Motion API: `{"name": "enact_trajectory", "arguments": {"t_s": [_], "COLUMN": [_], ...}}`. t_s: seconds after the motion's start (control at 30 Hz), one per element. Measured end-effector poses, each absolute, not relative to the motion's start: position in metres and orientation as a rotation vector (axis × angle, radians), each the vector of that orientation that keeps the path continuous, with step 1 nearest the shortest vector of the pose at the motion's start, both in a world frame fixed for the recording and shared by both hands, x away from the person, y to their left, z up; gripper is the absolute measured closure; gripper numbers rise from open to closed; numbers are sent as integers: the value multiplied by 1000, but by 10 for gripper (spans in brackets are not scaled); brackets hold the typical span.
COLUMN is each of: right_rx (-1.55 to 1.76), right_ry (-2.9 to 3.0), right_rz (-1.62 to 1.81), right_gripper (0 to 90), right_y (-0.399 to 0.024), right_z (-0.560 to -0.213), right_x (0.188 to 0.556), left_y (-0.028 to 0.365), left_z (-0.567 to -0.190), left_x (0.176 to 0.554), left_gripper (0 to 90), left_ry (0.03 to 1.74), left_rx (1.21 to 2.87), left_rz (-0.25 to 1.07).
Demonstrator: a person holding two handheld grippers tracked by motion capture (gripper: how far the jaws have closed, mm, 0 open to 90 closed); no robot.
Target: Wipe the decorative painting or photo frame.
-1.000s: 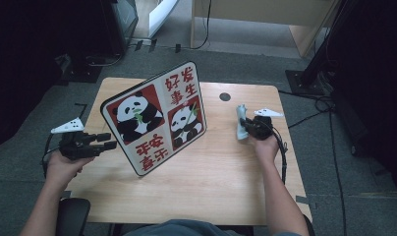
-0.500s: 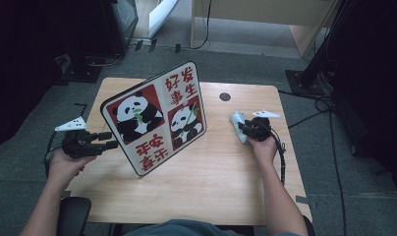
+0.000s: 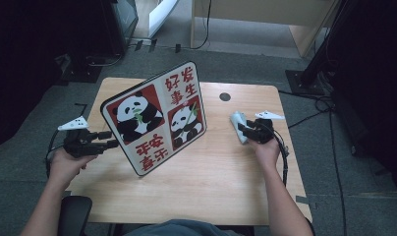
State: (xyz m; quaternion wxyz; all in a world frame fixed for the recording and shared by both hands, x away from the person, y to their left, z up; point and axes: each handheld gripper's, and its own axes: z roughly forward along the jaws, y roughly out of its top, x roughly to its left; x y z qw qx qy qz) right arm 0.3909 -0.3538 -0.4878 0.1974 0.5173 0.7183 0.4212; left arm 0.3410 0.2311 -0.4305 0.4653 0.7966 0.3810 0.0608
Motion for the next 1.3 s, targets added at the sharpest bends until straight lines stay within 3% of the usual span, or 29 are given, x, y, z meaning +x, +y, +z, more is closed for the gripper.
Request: {"name": "enact_trajectory", "arguments": {"t_s": [0.93, 1.3], "right_rx": [1290, 1235], "right_ry": [2093, 2101], "right_rz": [1256, 1288], "right_gripper": [497, 443], "right_y": [-333, -328], "right_z": [-469, -463], "right_x": [331, 314], "left_y": [223, 222], "left_z": [-439, -440], "left_x": [350, 350], "left_gripper": [413, 408], "left_ry": [954, 955], "left_rx": [1958, 1963], "left_rz": [218, 224]}}
